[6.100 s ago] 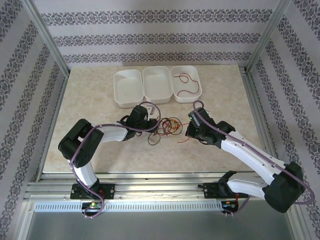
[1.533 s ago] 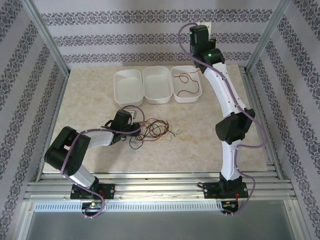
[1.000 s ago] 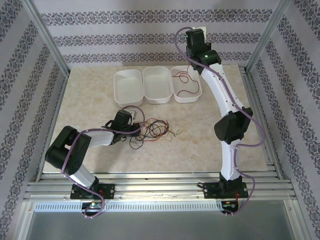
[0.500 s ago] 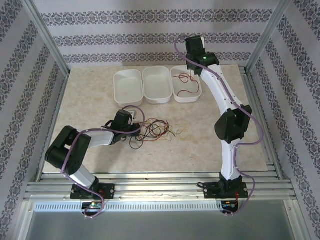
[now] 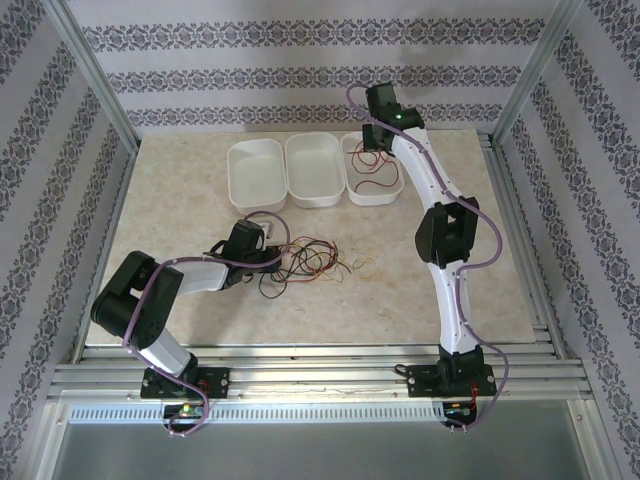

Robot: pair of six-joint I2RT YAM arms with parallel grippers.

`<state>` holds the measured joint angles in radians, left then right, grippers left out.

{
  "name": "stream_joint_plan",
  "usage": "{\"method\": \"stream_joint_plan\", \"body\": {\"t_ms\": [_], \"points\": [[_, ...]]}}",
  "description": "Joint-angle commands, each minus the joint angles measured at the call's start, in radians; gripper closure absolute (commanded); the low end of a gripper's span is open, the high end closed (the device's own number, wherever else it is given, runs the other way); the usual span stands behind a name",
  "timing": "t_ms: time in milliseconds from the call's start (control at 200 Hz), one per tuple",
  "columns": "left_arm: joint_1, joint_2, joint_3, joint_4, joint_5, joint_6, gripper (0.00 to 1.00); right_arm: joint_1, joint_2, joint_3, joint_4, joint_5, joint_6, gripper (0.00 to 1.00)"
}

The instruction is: Untangle the cables

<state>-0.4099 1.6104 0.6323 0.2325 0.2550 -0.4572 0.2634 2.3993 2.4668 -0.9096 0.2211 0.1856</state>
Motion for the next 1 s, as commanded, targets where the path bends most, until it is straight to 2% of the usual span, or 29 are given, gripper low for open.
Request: {"method": "stream_joint_plan", "body": {"t_ms": [0, 170, 365, 670, 739, 994], "points": [[0.013, -0.001, 0.012, 0.012, 0.005, -0.008, 1.00, -0.013, 0.052, 0.046, -0.026, -0.027, 0.026, 1.00], [0.012, -0.003, 0.007, 0.013, 0.001, -0.009, 1.00, -0.030, 0.121, 0.050, -0.039, -0.035, 0.046, 1.00], [0.013, 0.003, 0.011, 0.013, -0.001, -0.011, 1.00, -0.045, 0.174, 0.058, -0.104, 0.028, 0.084, 1.00], [0.012, 0.006, 0.013, 0.013, 0.001, -0.014, 1.00, -0.061, 0.094, -0.092, -0.064, 0.031, 0.083, 1.00], [0.011, 0.006, 0.011, 0.016, 0.000, -0.015, 1.00, -0.062, 0.063, -0.137, -0.045, 0.032, 0.080, 0.91], [0.013, 0.000, 0.007, 0.016, 0.000, -0.012, 0.99, -0.047, -0.016, -0.213, -0.031, 0.044, 0.056, 0.69]]}}
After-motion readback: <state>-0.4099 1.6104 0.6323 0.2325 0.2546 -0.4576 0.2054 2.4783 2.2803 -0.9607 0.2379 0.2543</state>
